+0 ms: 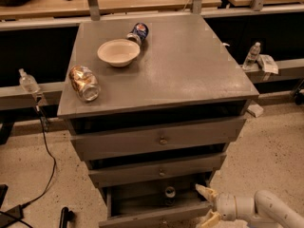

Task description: Pick redbull can from bottom drawer and place on counter

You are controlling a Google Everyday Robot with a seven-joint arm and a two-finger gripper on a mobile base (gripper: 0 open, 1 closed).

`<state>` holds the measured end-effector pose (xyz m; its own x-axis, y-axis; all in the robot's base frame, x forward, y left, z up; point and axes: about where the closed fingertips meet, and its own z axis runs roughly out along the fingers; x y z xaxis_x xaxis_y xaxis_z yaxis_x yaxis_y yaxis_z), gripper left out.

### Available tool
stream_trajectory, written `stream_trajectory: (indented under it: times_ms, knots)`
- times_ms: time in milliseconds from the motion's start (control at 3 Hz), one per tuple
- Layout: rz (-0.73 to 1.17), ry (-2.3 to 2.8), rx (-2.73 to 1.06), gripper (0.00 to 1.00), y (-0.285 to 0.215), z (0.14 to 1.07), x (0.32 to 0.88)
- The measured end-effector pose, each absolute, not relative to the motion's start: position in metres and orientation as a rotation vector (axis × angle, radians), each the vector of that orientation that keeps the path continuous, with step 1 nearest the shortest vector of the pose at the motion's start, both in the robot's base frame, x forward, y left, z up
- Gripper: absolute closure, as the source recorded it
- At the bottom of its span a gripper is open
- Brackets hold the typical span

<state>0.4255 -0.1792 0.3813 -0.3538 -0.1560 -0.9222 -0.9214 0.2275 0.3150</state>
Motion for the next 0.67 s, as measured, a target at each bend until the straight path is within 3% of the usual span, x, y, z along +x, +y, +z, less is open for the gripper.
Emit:
stream_trajectory:
  times_ms: [667]
  knots:
    - [0.979, 1.799, -0.972, 0.0, -0.148, 0.381, 0.416]
